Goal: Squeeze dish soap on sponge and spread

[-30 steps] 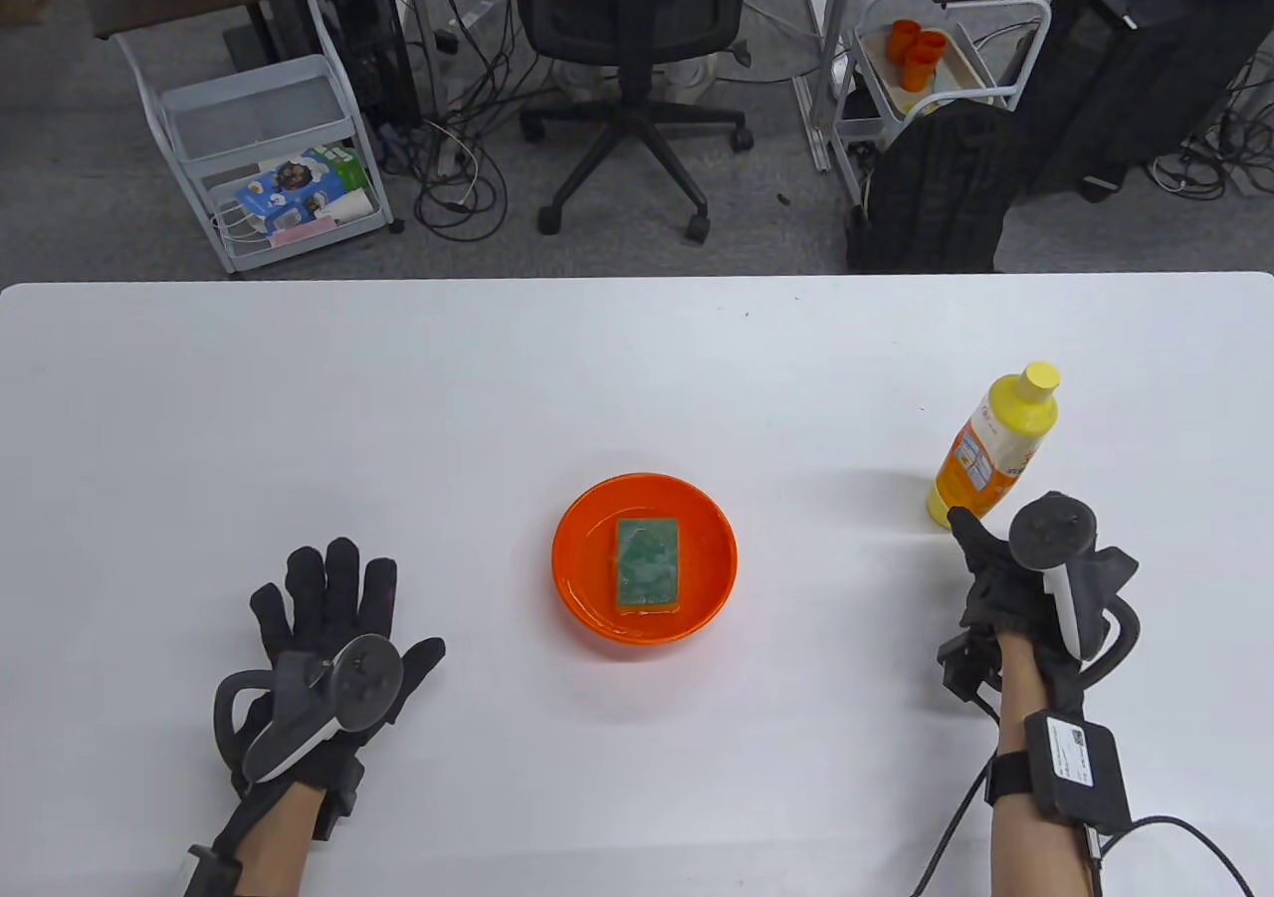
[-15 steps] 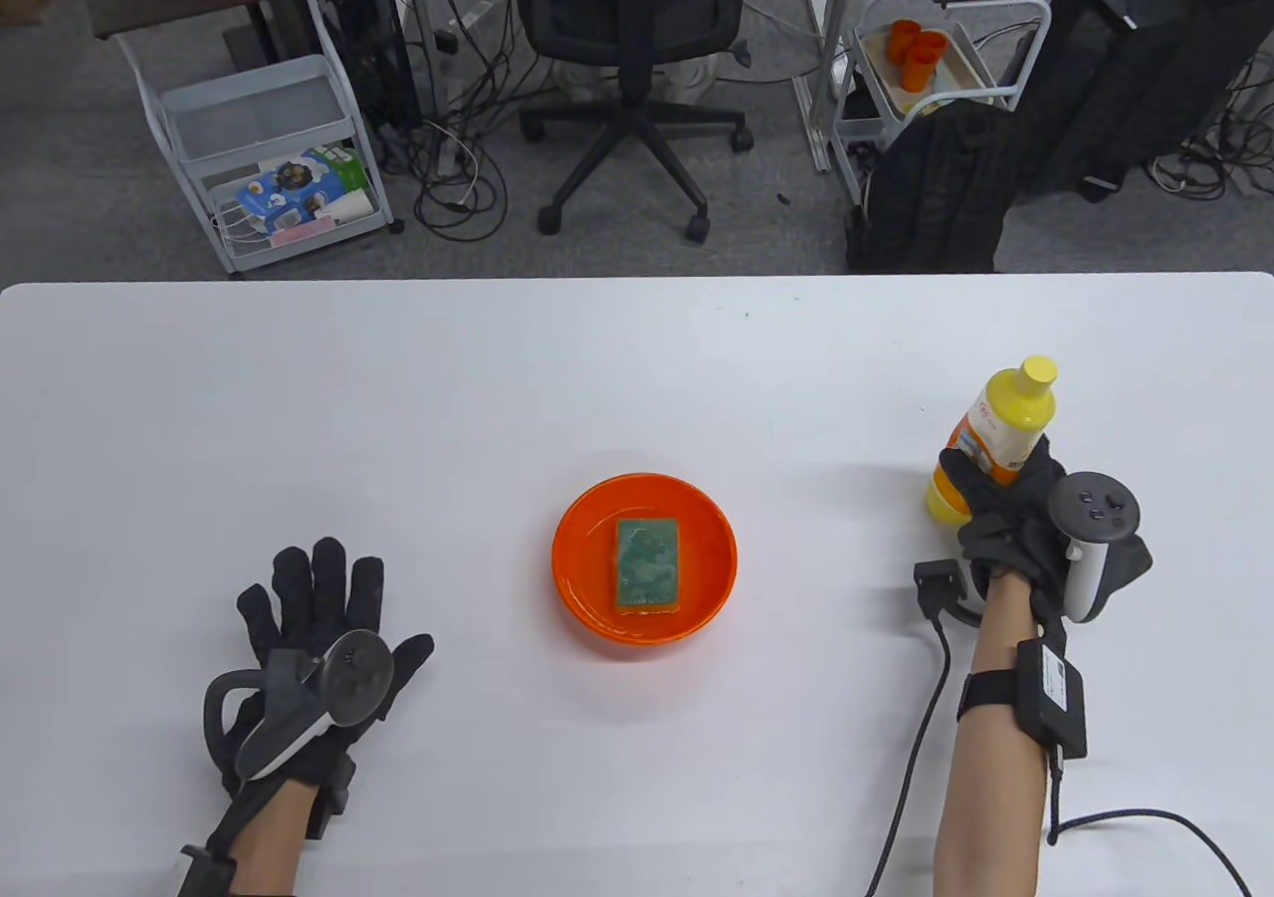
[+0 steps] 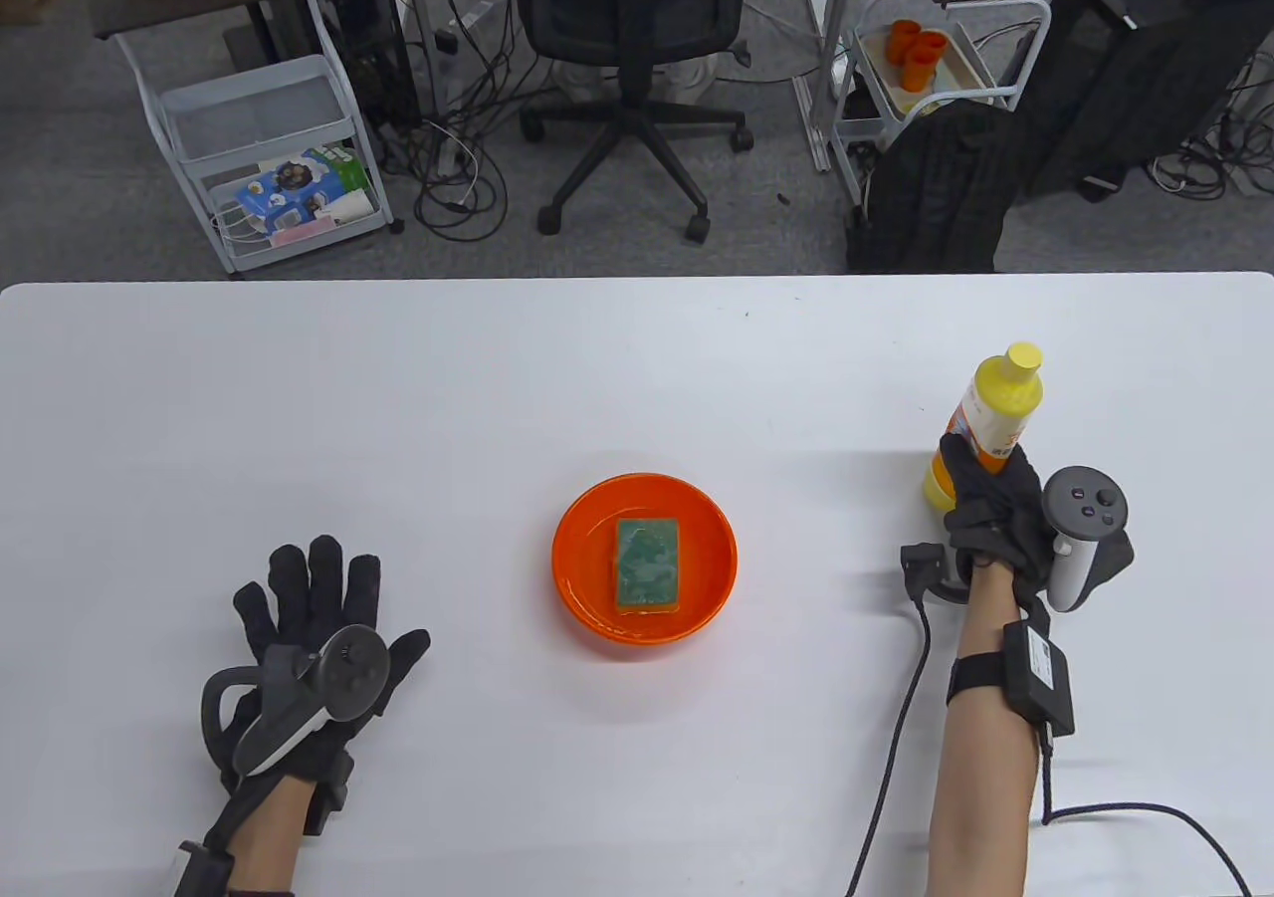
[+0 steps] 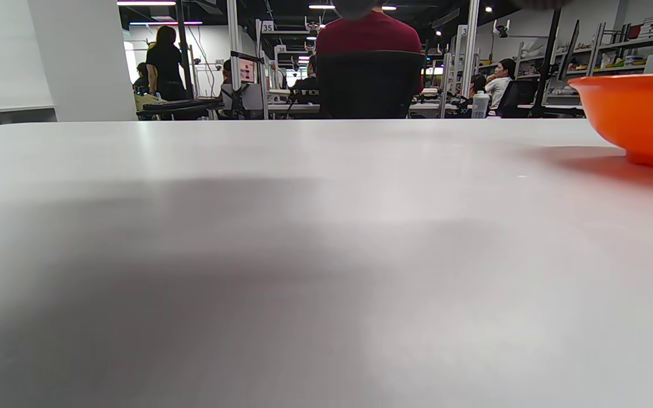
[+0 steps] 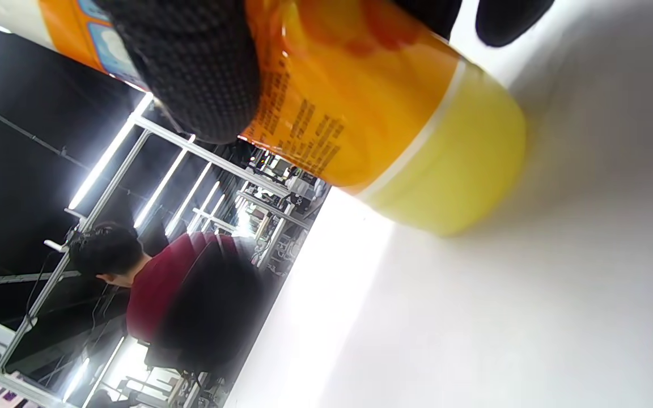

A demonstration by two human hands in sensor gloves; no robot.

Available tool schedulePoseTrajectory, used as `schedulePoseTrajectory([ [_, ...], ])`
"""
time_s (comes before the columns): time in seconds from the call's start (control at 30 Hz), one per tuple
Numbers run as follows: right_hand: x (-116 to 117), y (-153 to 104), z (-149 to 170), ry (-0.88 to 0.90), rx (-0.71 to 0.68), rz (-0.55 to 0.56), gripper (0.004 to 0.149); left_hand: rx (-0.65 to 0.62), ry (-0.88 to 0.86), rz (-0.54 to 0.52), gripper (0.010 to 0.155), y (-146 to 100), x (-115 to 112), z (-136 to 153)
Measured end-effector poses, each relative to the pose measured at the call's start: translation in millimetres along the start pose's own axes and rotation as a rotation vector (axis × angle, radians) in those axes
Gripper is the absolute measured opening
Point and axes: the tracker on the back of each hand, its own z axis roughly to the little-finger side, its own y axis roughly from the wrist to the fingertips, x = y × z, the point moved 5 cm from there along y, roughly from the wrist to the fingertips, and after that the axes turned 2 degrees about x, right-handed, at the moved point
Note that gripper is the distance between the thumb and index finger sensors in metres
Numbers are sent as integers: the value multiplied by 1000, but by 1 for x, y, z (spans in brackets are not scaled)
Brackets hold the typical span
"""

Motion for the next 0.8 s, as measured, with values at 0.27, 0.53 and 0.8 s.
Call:
schedulePoseTrajectory([
  [0.27,-1,-25,-34,-5,-184,-6,52,2,-7,5,89,0,0,1],
  [0.53,-4,-106,-60,-27,-354,-150,52,-29,-3,-7,89,-1,0,-7],
  [0.8,9,-166,-49,38,-424,-342,52,-137,-50,-48,89,-8,10,-27],
])
